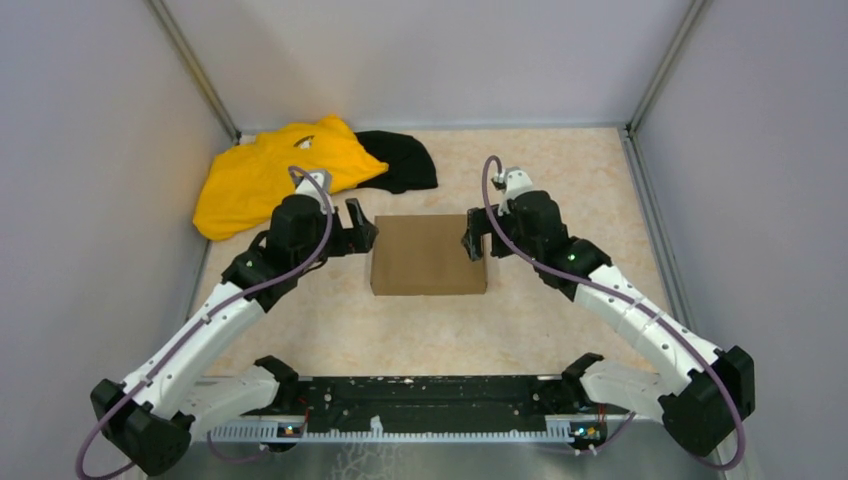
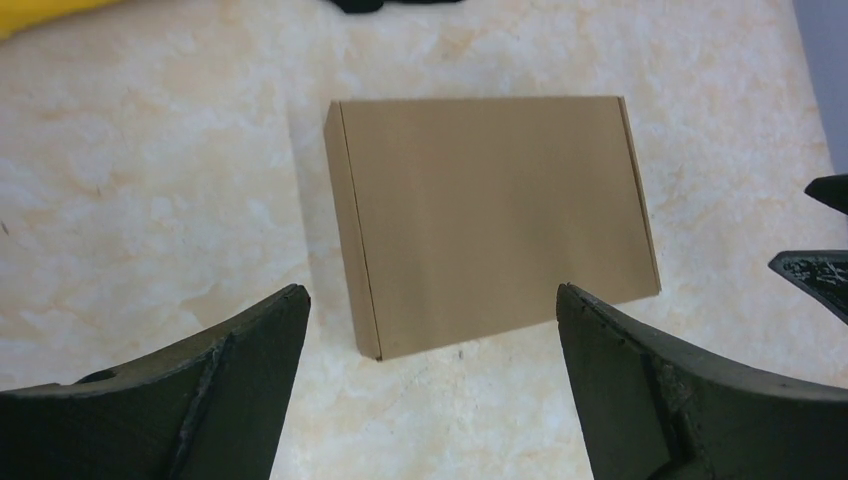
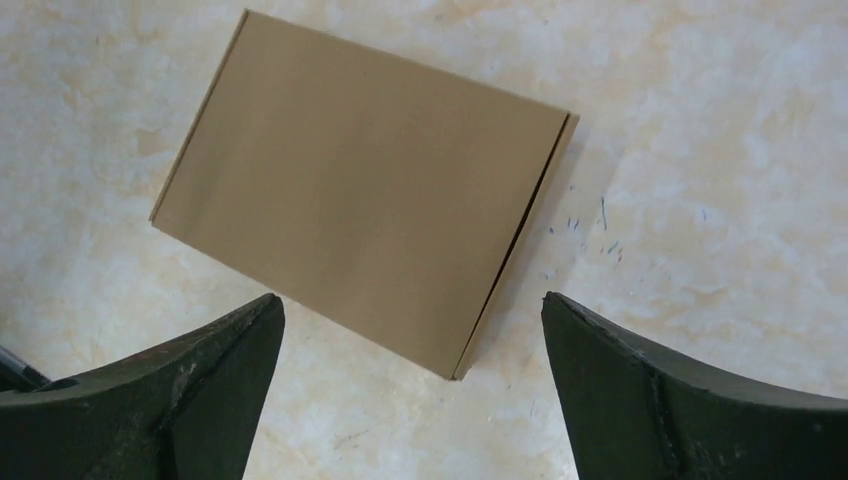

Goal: Fold the paper box

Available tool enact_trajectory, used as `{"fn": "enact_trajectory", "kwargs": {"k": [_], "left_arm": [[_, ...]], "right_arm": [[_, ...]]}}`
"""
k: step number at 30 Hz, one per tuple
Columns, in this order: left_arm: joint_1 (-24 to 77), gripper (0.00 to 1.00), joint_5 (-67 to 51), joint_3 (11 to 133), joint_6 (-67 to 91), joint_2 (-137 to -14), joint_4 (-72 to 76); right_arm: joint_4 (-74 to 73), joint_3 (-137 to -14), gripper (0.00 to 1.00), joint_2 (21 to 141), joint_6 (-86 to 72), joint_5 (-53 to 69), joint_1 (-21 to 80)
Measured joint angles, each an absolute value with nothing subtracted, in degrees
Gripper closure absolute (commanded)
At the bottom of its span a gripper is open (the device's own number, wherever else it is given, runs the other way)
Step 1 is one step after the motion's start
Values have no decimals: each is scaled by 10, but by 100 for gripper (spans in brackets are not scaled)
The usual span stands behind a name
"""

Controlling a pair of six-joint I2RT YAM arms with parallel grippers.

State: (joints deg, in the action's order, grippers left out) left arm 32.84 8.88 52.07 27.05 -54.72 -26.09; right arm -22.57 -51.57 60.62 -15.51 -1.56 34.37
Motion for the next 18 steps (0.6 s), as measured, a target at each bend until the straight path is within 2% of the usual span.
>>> {"fn": "enact_trajectory", "kwargs": {"k": [4, 8, 14, 18], "left_arm": [[307, 1, 109, 532, 247, -579, -226], [239, 1, 117, 501, 232, -577, -174], [165, 1, 137, 400, 195, -540, -87], [146, 1, 146, 319, 154, -537, -1]], "right_arm": [[-172, -516, 1, 616, -125, -27, 338], [-113, -519, 1, 641, -115, -27, 297], [-45, -503, 1, 656, -135, 5, 116], [43, -379, 1, 585, -136, -25, 53]]}}
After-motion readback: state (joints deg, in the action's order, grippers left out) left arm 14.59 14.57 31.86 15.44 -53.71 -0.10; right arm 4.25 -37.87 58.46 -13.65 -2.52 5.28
